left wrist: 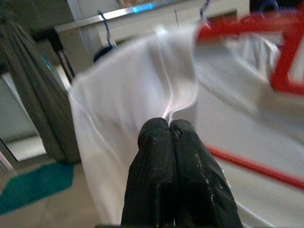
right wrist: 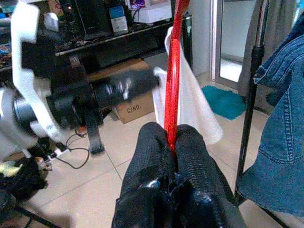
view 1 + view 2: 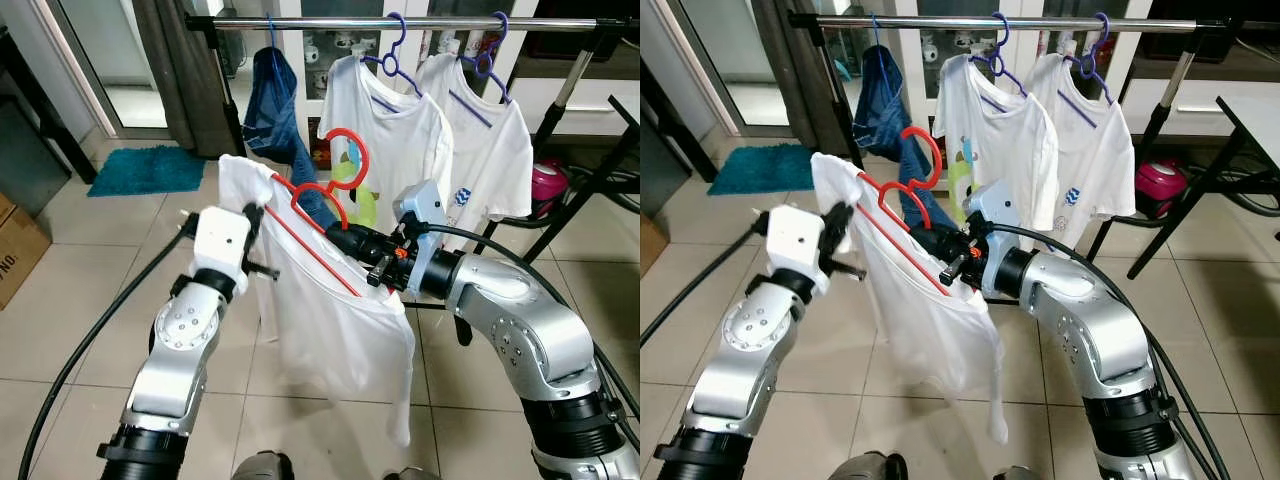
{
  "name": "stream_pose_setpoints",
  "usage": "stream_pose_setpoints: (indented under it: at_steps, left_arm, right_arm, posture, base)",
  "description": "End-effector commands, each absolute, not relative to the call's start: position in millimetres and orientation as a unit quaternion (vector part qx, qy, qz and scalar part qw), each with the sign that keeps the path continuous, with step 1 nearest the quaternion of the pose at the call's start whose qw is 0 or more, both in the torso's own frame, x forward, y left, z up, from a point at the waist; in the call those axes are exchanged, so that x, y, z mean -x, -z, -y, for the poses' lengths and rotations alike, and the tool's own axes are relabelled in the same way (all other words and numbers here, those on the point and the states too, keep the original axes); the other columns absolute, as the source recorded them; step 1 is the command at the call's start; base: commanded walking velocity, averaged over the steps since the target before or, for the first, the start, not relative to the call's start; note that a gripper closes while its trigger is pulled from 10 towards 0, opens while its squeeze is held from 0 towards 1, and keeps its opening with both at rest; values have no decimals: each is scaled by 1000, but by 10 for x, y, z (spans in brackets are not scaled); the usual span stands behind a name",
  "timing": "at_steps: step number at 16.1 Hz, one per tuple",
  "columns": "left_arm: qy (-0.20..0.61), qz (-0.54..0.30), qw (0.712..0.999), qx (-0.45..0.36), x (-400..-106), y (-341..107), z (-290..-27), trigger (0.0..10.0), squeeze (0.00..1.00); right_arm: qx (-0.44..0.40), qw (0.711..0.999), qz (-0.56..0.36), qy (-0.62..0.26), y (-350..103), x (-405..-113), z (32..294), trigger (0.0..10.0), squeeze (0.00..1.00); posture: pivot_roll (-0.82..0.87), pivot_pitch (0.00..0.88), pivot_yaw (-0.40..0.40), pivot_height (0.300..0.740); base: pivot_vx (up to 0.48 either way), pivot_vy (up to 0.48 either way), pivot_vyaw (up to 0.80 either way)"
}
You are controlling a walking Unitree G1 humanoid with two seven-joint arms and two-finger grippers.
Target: Hang hanger
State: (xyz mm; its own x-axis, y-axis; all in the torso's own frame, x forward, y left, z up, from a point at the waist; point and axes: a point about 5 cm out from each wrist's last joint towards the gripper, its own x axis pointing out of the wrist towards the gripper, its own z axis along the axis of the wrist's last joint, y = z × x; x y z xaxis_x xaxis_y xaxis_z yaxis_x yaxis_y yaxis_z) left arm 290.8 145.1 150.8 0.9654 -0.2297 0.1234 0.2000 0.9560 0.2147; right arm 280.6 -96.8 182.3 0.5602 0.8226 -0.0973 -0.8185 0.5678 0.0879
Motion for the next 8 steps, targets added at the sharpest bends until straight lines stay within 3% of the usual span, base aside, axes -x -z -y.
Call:
stream_pose_setpoints:
  at_steps: [1,5,8]
  left_arm:
    - [62,107,987,-102,-2926,-1635,-1601,0,0]
    - [-12,167,979,-118,-2932,-1930,-1866,0,0]
    - [-61,161,972,-159,-3078,-2117,-2259,0,0]
  right_arm:
    - [-6,888,-56,-456,-1853,-2790,1023,0,0]
    - [59,892,-100,-437,-1666,-2780,1209,0,0]
    - [65,856,-91,-505,-1727,-2591,1270,0,0]
  posture:
    - [-83,65,90,740]
    - [-80,68,95,740]
    - [-75,66,91,740]
  base:
    - [0,0,0]
    - [0,0,0]
    - [0,0,0]
